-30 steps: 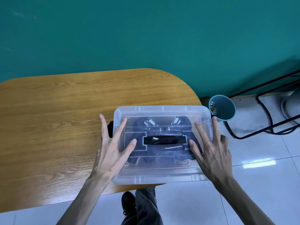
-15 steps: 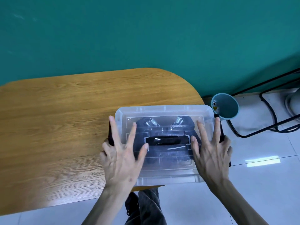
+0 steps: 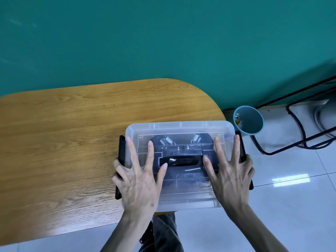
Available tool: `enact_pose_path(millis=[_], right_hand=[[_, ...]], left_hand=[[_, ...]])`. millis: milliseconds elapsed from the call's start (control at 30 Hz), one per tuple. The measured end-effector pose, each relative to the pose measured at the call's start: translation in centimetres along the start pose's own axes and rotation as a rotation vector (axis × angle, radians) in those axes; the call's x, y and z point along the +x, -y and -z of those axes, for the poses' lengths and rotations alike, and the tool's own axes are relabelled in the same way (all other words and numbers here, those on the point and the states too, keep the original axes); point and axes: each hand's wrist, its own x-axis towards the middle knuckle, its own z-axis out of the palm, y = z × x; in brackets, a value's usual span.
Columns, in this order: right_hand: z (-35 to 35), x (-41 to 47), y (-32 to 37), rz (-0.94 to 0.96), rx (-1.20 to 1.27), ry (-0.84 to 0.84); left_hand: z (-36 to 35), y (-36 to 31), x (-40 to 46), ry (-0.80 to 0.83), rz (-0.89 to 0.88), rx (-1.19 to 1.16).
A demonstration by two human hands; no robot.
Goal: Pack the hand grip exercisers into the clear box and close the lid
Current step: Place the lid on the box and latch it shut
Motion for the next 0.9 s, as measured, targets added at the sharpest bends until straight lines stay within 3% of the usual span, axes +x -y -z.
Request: enact_pose_path(millis=[900], right_hand=[[-0.6,-0.5,0.4,-0.007,0.0,-0.011]], left_hand=[[-1.5,-1.3,-0.5,-0.052,0.016,0.071]])
